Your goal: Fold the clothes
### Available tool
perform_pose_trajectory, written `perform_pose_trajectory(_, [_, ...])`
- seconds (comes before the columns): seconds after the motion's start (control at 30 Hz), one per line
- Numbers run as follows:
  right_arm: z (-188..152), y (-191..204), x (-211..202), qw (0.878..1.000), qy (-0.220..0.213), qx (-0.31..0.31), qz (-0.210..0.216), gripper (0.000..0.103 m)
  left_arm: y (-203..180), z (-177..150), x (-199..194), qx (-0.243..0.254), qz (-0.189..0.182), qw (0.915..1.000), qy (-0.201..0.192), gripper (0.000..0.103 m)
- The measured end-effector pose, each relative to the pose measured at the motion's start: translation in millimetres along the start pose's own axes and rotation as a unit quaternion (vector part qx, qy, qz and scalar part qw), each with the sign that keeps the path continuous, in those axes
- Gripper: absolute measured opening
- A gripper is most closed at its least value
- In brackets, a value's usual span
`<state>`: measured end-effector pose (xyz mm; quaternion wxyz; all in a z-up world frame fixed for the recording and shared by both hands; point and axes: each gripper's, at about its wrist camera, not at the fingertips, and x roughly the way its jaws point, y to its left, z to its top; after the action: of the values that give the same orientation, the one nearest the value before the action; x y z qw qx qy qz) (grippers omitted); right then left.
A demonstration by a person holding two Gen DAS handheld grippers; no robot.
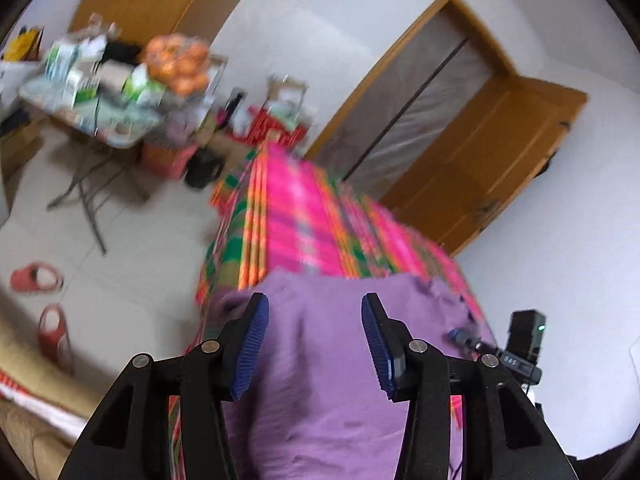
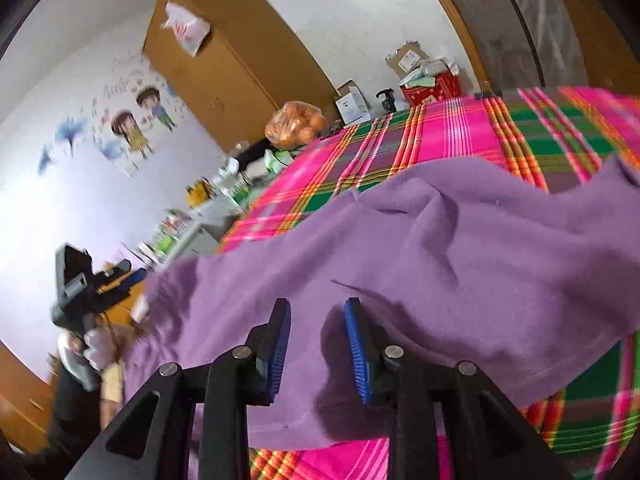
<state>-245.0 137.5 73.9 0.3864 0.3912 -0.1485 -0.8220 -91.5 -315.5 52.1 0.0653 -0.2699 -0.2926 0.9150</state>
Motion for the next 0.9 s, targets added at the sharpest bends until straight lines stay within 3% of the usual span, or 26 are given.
perform_pose_trajectory(0.1, [1.7,-3.8,-2.4,1.000,-0.007,0.010,0.011,0.030,8.4,0.2,-1.4,-0.020,0.005,0.9998,-0.008,0.050])
perform_pose_trajectory(0.23, [2.2,-6.9,-1.0,1.000,-0.006,0.018,0.017,0.030,40.3,-4.1,22.3,-0.071,0.110,0.9897,0.057,0.049])
perform_pose_trajectory(0.3, [2.6,-7.9,-1.4,1.000,-0.007,0.019,0.020,0.030,52.6,-6.9,33.8,-0.099,0.101,0.9856,0.092,0.049])
perform_pose_trajectory(0.43, [2.9,-11.8,-0.8,0.999,-0.007,0.026,0.023,0.031,53.3,-9.8,46.2,-0.122,0.066,0.9833,0.118,0.049])
perform_pose_trajectory(0.53, [3.0,-14.4,-0.1,0.999,-0.006,0.032,0.025,0.031,48.4,-15.0,57.7,-0.117,0.084,0.9807,0.132,0.049])
perform_pose_trajectory(0.63, [3.4,-15.4,-0.7,0.999,-0.006,0.035,0.025,0.031,39.6,-12.9,58.4,-0.101,0.094,0.9852,0.102,0.038])
perform_pose_trajectory(0.77, [2.8,-16.0,-1.6,0.999,-0.007,0.037,0.026,0.031,4.2,-9.0,32.7,-0.011,0.055,0.9984,0.007,0.035])
perform_pose_trajectory(0.83, [2.4,-16.7,-1.6,0.999,-0.007,0.039,0.027,0.031,-14.0,-7.8,21.9,0.047,0.065,0.9962,-0.033,0.035])
perform_pose_trajectory(0.9, [2.1,-17.3,-1.5,0.999,-0.007,0.040,0.027,0.031,-18.5,-5.6,23.2,0.078,0.108,0.9904,-0.036,0.035])
